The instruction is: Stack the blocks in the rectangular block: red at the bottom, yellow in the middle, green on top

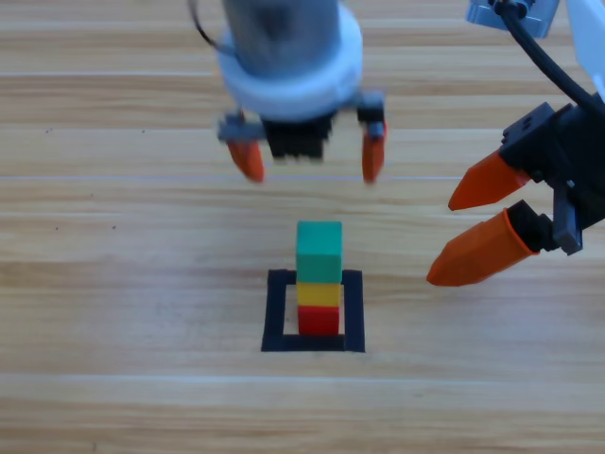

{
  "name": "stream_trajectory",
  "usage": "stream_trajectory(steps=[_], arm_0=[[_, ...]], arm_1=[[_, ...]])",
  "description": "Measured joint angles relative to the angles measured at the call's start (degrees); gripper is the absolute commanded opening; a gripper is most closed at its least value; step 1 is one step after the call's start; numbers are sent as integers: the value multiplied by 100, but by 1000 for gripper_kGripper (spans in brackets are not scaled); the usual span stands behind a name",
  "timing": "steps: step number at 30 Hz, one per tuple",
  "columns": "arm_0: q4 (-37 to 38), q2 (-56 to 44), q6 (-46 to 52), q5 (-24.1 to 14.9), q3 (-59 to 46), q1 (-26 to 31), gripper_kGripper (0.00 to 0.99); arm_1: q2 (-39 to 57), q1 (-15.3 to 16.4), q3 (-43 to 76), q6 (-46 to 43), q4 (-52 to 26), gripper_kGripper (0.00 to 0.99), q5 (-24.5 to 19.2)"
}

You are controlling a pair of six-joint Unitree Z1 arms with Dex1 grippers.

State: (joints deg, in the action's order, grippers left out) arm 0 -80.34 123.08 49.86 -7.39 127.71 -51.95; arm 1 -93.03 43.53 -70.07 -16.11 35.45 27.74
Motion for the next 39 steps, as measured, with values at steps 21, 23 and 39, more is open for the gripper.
stream_trajectory(steps=[21, 23, 39], arm_0=[[1667, -5503, -225, -1327, -5787, -9, 990], [1854, -5614, -493, -1273, -5786, -8, 990], [3360, -4813, -1026, -1050, -6090, -696, 990]], arm_1=[[18, 0, 11, 0, 0, 989, 0], [18, 1, 11, 0, 0, 989, 0], [18, 1, 10, 0, 0, 989, 0]])
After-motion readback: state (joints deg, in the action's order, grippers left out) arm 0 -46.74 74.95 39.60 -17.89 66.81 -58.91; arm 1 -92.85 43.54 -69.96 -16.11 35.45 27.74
